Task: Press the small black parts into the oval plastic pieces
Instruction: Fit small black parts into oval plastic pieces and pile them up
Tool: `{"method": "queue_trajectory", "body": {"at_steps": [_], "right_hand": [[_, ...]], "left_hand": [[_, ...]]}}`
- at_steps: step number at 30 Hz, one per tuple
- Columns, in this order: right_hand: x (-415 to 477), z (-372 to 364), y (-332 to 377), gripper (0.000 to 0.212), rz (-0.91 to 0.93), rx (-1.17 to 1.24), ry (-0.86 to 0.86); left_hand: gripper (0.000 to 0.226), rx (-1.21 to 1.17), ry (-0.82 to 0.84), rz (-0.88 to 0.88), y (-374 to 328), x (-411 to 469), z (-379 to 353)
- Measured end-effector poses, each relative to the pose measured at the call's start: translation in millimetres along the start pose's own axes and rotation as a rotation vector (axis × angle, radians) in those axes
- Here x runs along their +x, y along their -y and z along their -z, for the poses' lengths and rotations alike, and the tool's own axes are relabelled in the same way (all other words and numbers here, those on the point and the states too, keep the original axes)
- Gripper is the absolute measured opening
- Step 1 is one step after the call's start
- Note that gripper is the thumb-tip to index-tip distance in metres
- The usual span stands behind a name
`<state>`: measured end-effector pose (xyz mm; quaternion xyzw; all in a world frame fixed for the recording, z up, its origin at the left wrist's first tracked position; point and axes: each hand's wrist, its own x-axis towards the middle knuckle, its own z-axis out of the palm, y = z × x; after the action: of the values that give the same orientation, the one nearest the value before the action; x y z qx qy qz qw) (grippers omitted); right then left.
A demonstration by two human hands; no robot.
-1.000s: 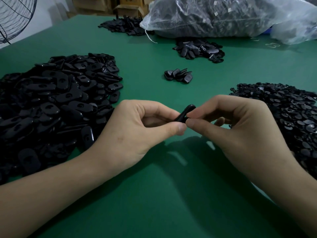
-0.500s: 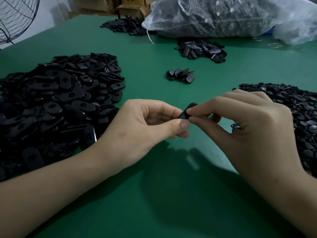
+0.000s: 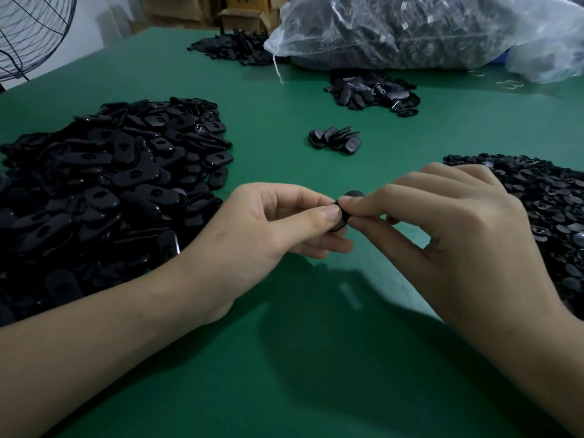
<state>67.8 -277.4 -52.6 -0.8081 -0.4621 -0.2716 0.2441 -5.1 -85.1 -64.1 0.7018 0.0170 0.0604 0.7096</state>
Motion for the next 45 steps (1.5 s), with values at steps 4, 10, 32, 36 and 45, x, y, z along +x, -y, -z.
{"method": "queue_trajectory", "body": {"at_steps": [4, 10, 32, 36, 45], "right_hand": [[-1.2, -1.0, 0.1, 0.01, -0.013, 0.022, 0.016], [-1.8, -3.4, 7.6, 0.021, -0.377, 0.524, 0.065], [0.1, -7.4, 18.5, 0.014, -0.864, 1.434, 0.202], [-0.1, -7.2, 17.7, 0.015, -0.877, 1.499, 0.229], [0.2, -7.2, 15.8, 0.024, -0.913, 1.623, 0.284]], "left_hand": [[0.023, -0.001, -0.035, 0.013, 0.7, 1.2, -0.2], [0.01, 0.079, -0.086, -0.048, 3.0, 1.0, -1.0], [0.016, 0.628, -0.27, -0.539, -4.0, -10.7, -10.8], [0.015, 0.734, -0.275, -0.599, -6.3, -10.8, -10.1], [0.005, 0.865, -0.274, -0.709, -8.1, -12.1, -4.5]]}}
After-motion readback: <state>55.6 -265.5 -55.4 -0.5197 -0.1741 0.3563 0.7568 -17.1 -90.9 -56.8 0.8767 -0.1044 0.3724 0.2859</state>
